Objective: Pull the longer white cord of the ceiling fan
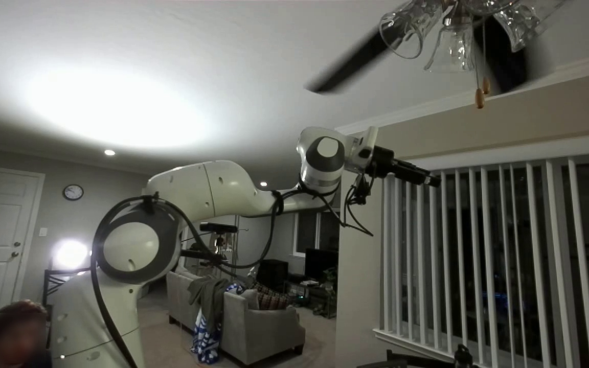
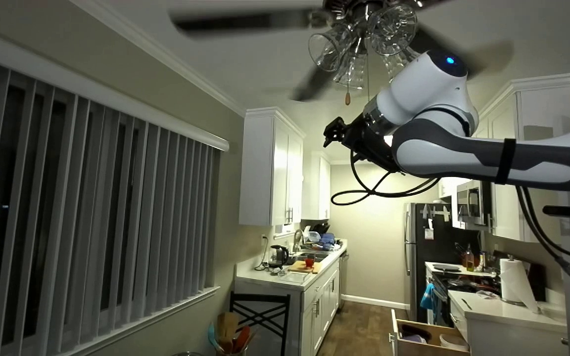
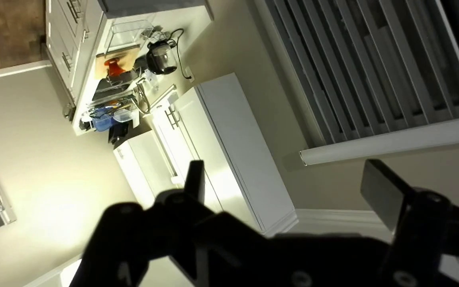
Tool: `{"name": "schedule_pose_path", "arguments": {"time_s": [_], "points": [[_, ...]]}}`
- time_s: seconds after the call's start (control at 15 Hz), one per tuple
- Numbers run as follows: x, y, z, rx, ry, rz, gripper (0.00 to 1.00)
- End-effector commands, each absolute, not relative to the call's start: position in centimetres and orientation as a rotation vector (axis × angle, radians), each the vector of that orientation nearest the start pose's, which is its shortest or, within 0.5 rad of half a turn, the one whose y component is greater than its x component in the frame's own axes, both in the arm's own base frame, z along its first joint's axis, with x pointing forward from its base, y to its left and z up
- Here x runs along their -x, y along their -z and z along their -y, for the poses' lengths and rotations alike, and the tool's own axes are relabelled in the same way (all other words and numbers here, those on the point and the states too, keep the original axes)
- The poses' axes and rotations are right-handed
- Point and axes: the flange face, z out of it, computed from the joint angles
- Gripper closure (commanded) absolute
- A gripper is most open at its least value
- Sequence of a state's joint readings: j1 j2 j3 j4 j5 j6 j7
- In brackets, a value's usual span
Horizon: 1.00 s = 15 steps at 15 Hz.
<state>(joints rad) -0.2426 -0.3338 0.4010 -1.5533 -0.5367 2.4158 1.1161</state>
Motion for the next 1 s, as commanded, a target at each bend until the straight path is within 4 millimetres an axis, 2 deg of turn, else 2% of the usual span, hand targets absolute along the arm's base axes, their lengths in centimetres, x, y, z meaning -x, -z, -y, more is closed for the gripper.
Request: {"name": "schedule_pose_path", "arguments": {"time_s": [0.0, 0.07, 0.2, 0.4, 0.53, 0.67, 0.93], "points": [[-43.8, -89.8, -13.3, 2.242, 1.838, -0.841, 0.00], [-43.8, -89.8, -13.4, 2.242, 1.838, -0.840, 0.00], [-42.6, -92.3, -12.3, 2.130, 1.958, -0.843, 0.00], [-40.2, -97.9, -10.1, 2.018, 2.206, -0.817, 0.00], [-39.4, -100.4, -9.0, 1.985, 2.368, -0.792, 0.00], [-40.0, -101.3, -7.9, 2.002, 2.504, -0.779, 0.00], [-43.3, -100.6, -6.8, 2.128, 2.606, -0.753, 0.00]]}}
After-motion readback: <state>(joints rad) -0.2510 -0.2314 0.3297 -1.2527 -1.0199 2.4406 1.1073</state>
